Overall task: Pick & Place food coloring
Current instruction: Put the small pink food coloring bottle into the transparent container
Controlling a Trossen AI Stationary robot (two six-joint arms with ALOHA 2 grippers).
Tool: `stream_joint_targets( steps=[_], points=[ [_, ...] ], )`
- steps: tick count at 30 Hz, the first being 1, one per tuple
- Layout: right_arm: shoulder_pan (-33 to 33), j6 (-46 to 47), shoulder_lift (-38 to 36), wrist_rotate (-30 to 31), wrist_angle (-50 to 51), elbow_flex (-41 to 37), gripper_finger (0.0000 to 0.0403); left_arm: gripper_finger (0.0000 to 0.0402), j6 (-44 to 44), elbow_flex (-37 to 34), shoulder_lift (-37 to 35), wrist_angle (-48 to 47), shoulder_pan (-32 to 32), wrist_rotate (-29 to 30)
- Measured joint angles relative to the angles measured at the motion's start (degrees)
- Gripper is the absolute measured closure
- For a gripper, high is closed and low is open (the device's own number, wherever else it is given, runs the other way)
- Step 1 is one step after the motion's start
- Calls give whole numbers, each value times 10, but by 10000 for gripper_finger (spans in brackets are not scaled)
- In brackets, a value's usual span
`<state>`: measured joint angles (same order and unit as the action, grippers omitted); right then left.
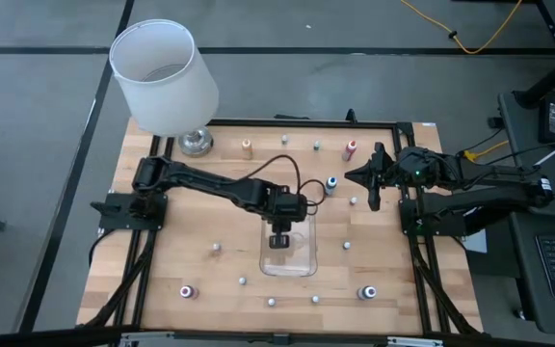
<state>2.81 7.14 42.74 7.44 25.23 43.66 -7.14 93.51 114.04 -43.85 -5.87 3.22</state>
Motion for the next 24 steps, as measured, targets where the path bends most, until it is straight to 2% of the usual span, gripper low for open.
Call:
stream_joint_targets(
  steps=[5,18,24],
  points=[
    [0,-1,0,0,0,0,375,334,-34,0,4,5,-1,-5],
    [0,-2,0,0,0,0,375,334,-12,0,10,8,-2,27],
    [0,-1,0,0,7,0,375,334,-11,0,32,45,-4,27]
  ],
)
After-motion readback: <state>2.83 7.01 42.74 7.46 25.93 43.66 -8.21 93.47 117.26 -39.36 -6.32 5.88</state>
